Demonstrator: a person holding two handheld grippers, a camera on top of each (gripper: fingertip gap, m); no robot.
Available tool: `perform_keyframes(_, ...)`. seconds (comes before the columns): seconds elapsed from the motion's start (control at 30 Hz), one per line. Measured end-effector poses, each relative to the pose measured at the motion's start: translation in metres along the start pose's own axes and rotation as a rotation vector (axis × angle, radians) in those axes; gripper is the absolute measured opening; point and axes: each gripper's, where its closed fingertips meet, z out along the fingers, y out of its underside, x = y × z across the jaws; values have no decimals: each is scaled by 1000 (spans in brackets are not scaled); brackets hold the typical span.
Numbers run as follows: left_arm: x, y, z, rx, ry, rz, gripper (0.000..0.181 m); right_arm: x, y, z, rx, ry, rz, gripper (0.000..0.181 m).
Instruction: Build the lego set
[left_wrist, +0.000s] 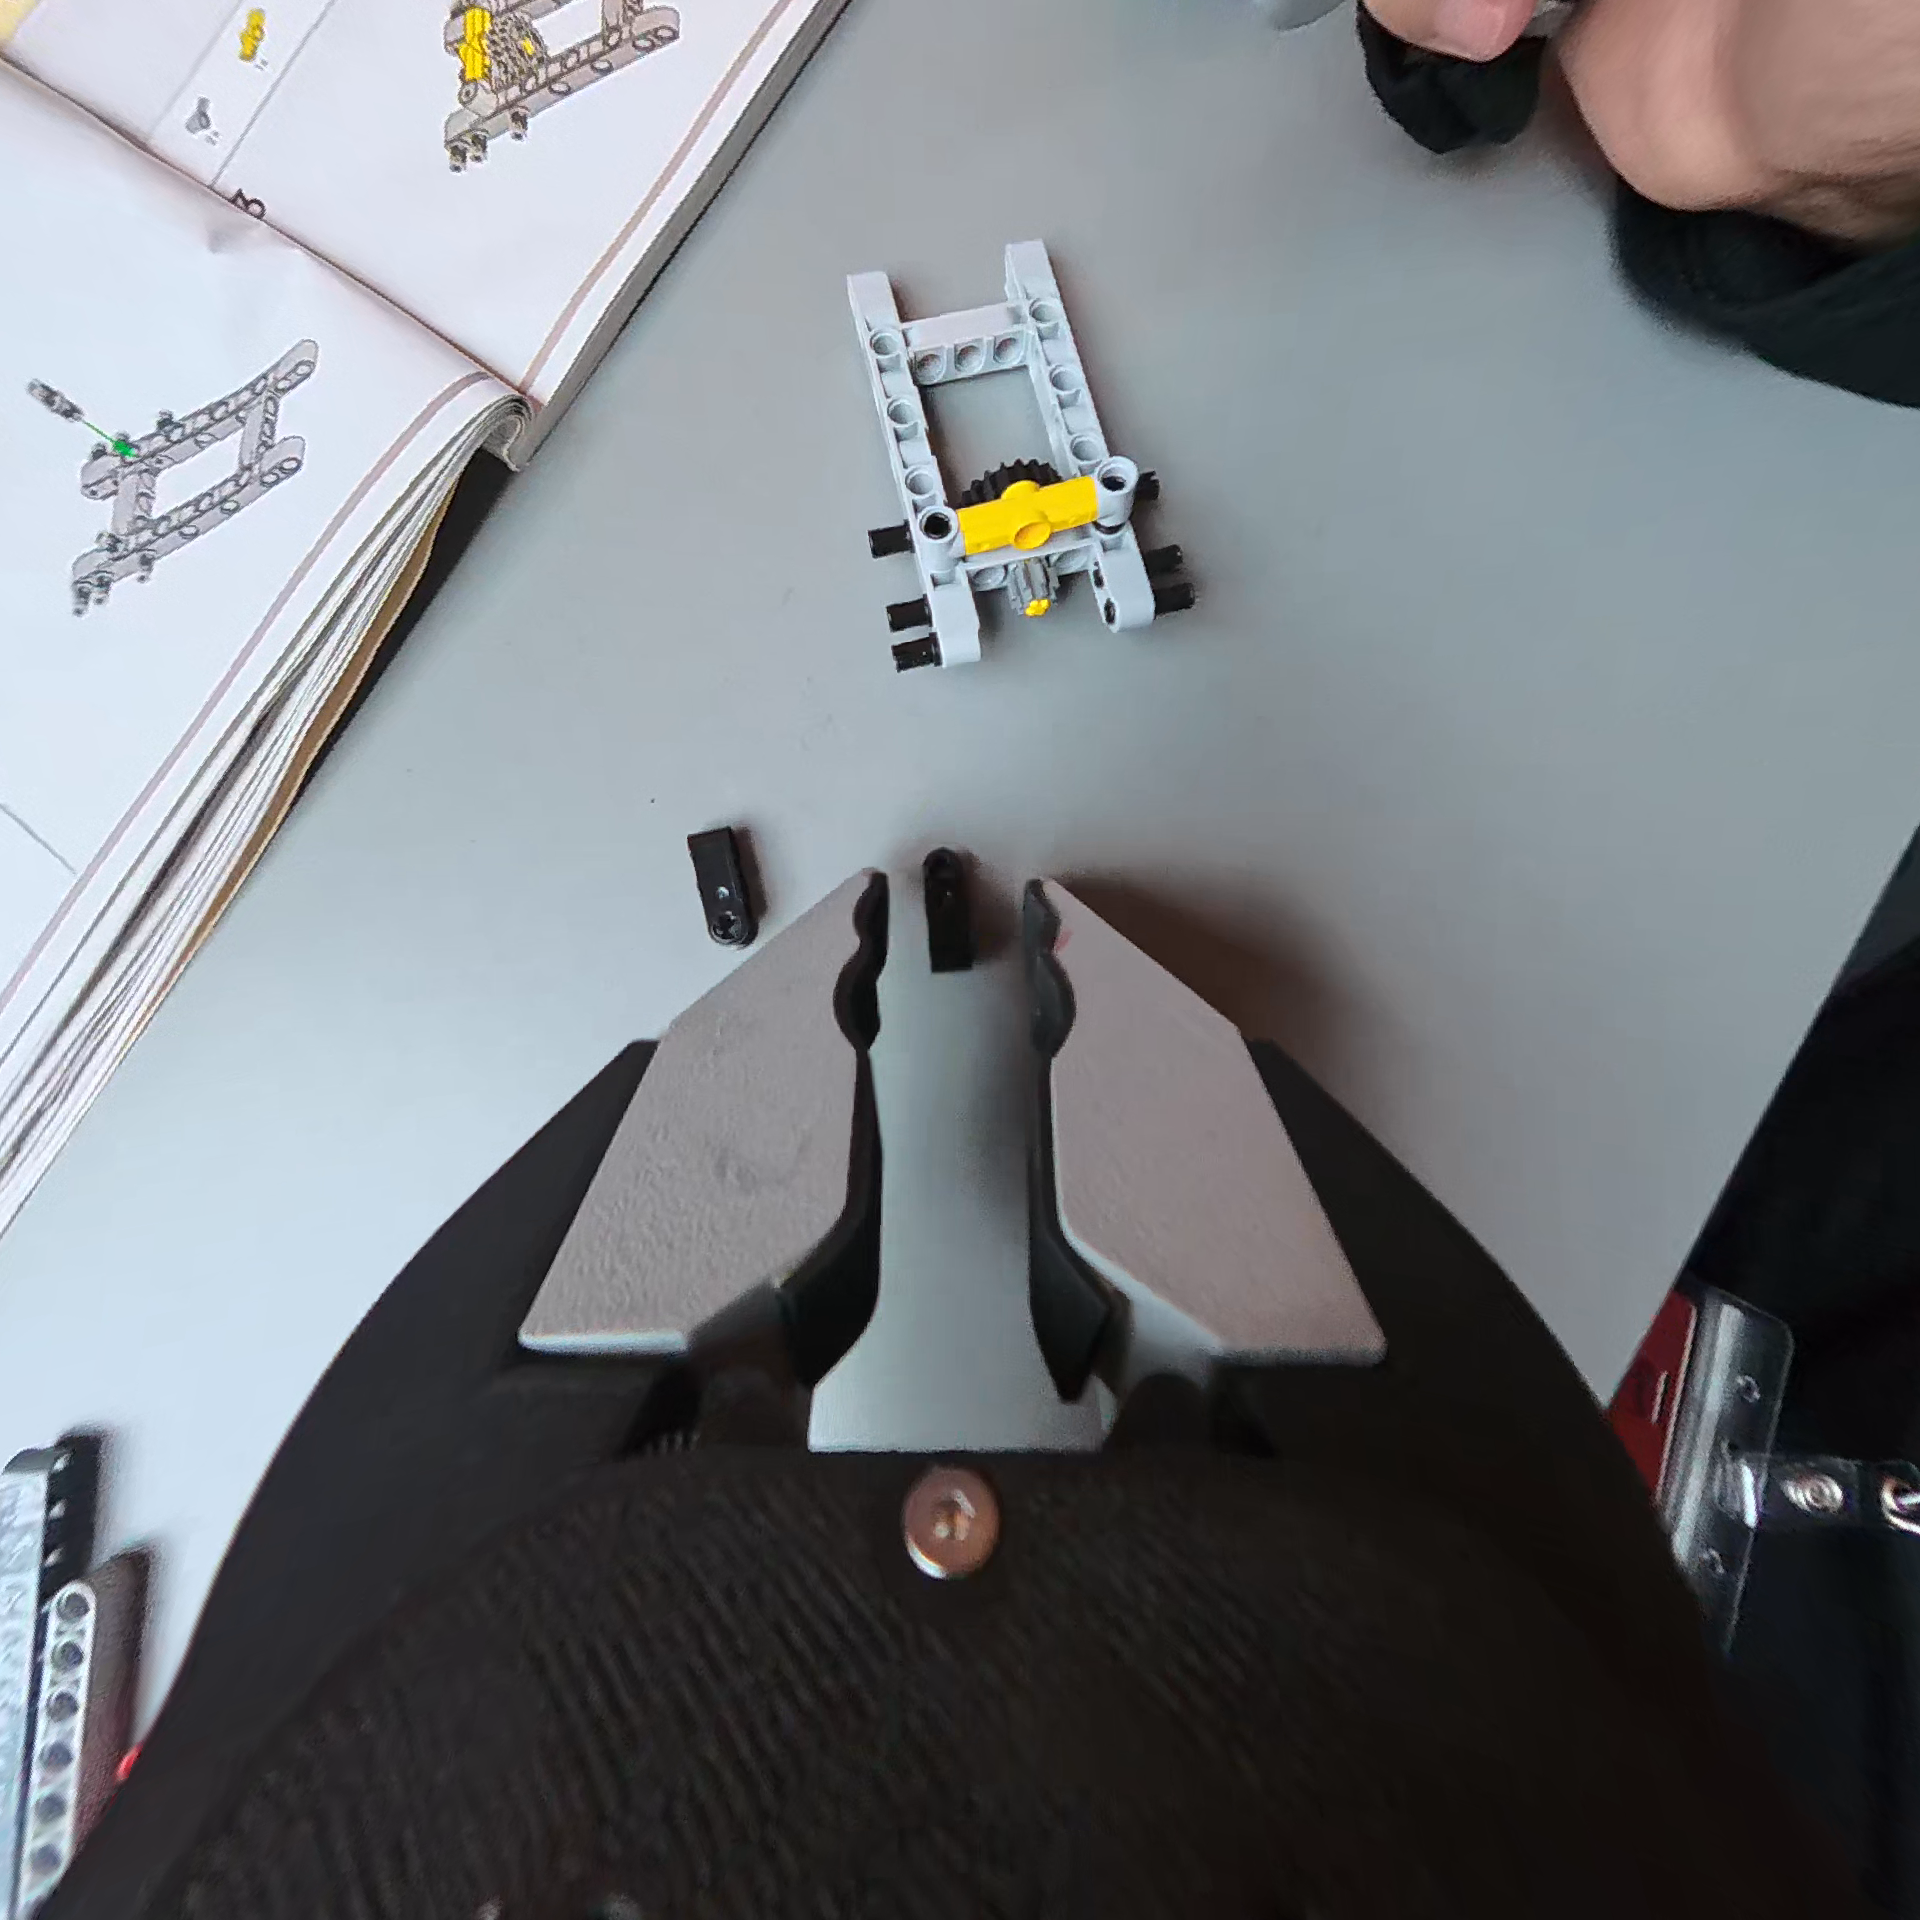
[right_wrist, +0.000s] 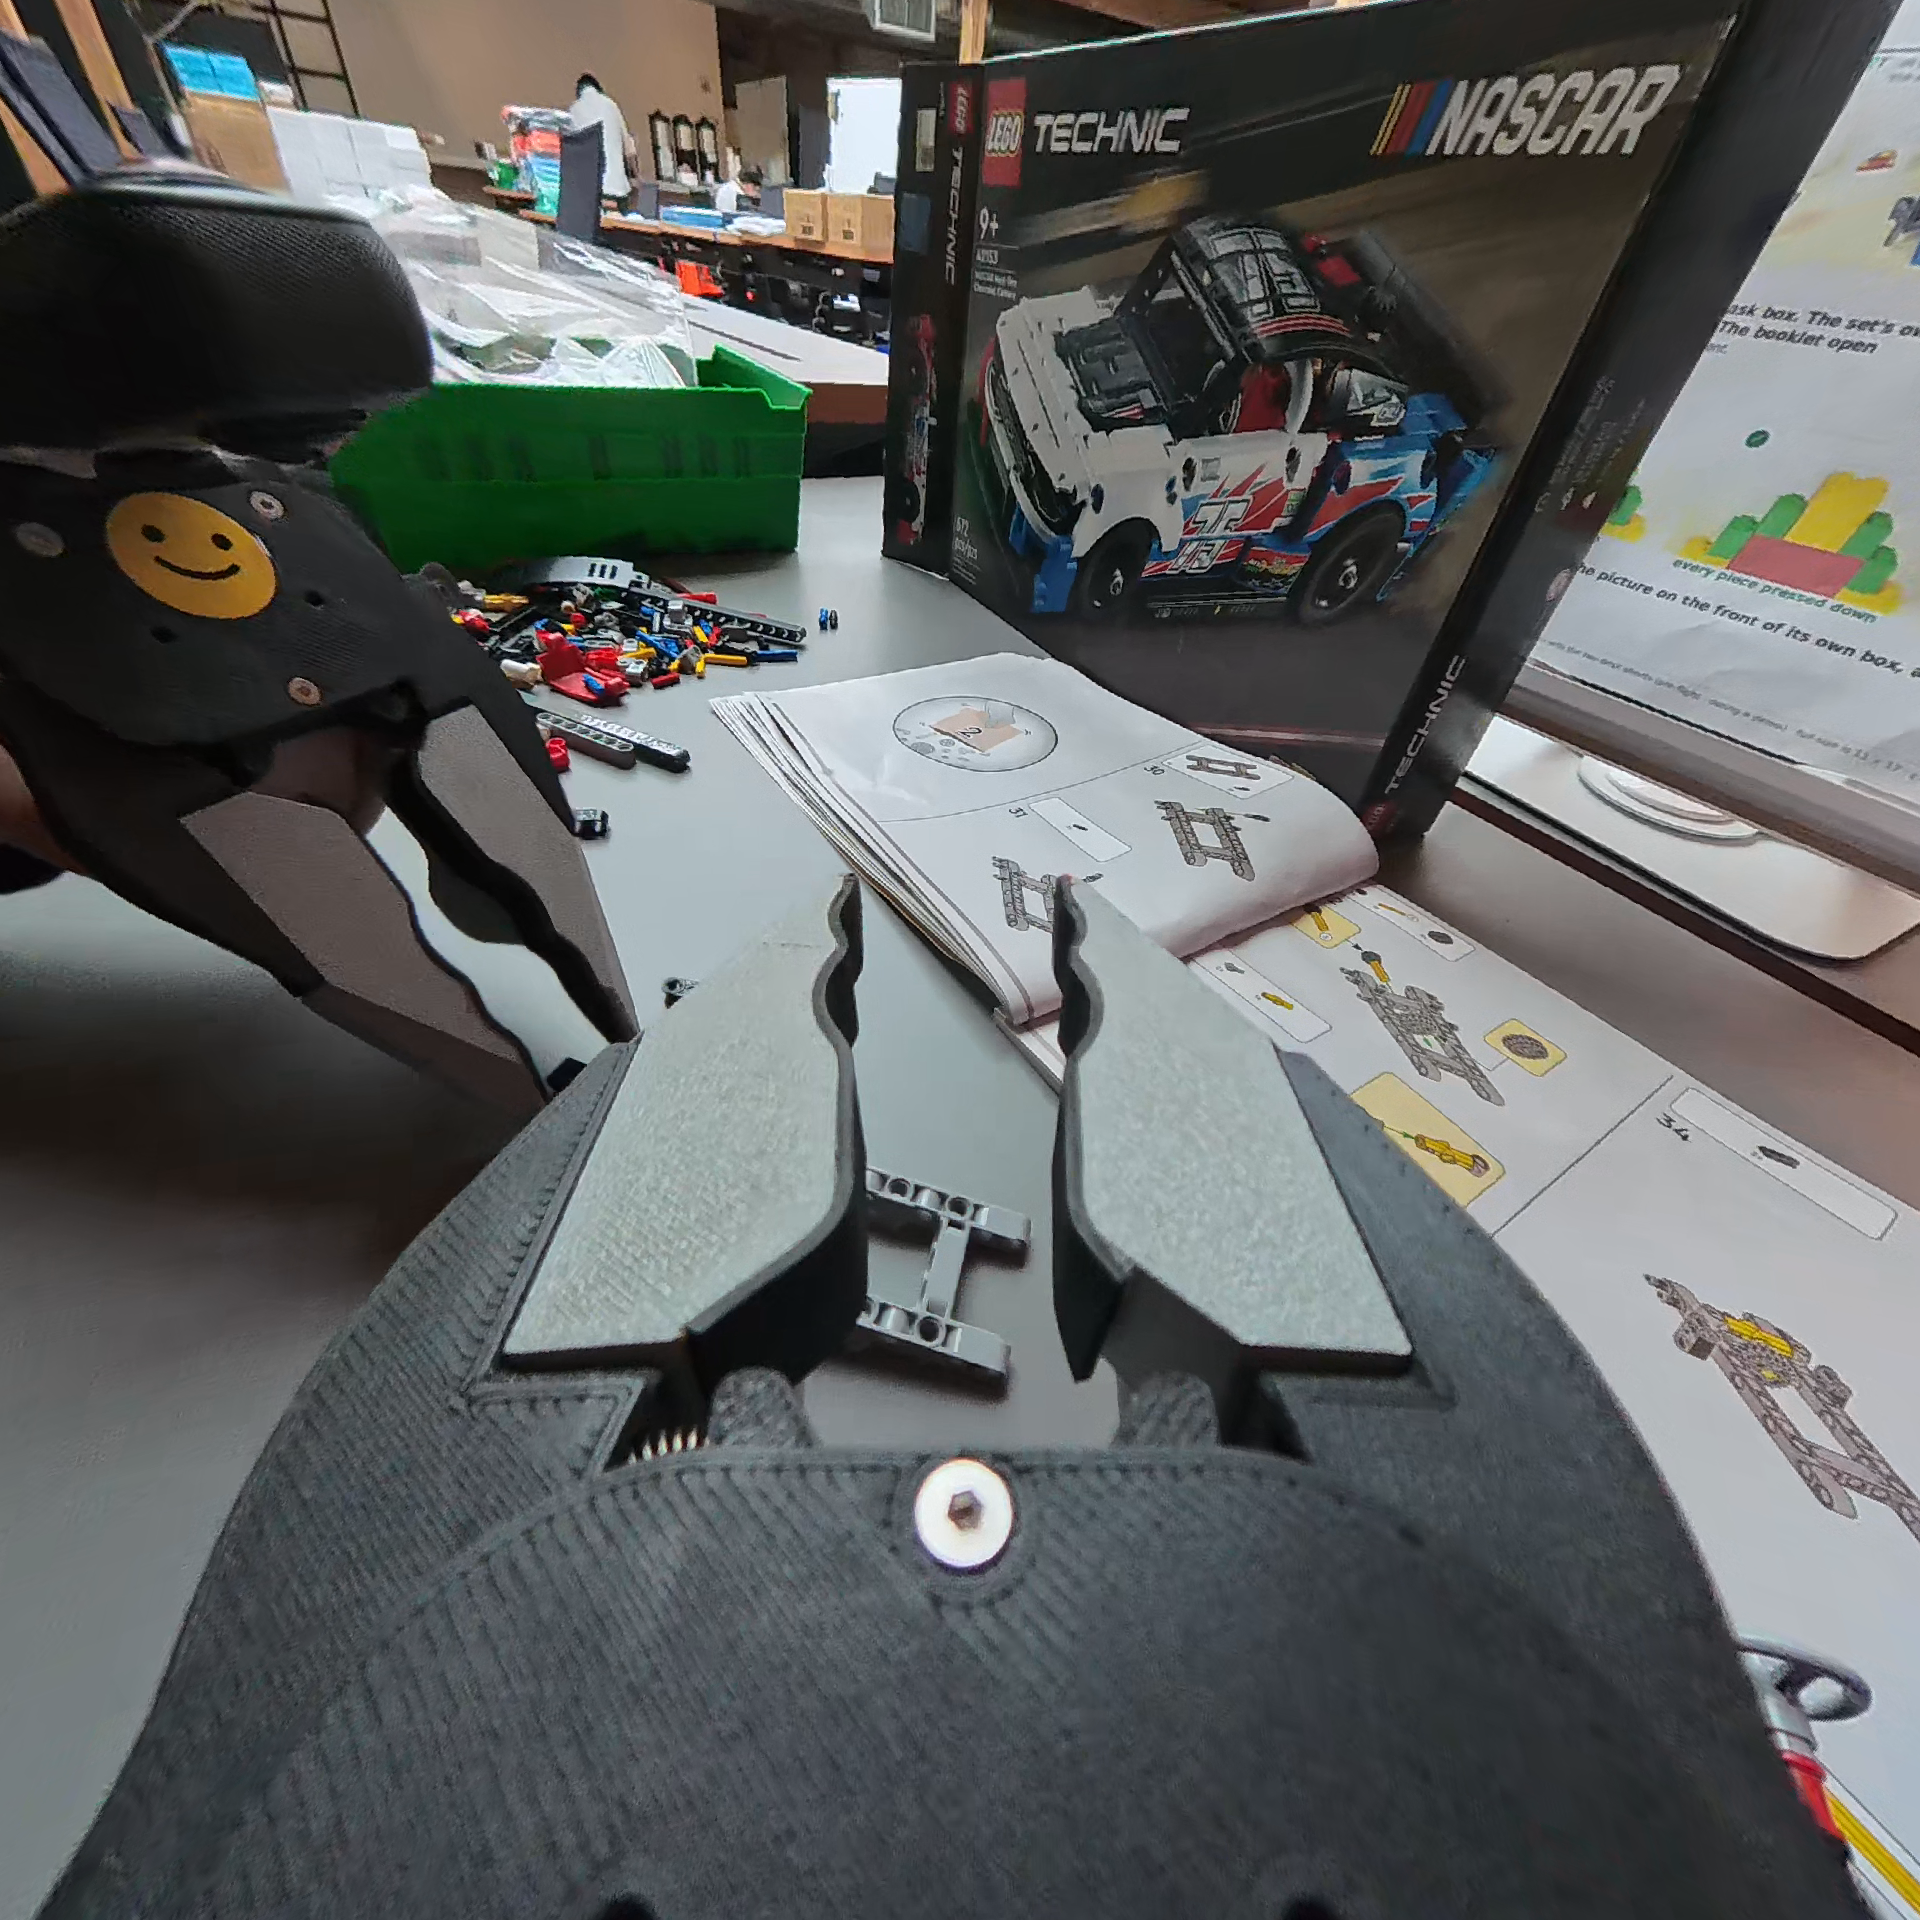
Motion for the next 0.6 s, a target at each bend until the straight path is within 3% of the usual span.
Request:
perform_keyframes(0.13, 4, 12, -2, -60, -1, 10, 26, 0, 1, 0, -14, 13, -19, 28)
perform_keyframes(0.33, 0, 7, 1, -24, -14, 11, 6, -2, 0, -3, -9, 7, -12, 28)
perform_keyframes(0.5, 9, -7, -4, 80, 10, 85, 6, -34, -14, -38, 60, -141, -18, 24)
perform_keyframes(0.6, 19, -16, -3, 120, 59, 116, 6, -52, 10, -57, -28, -196, -55, 19)
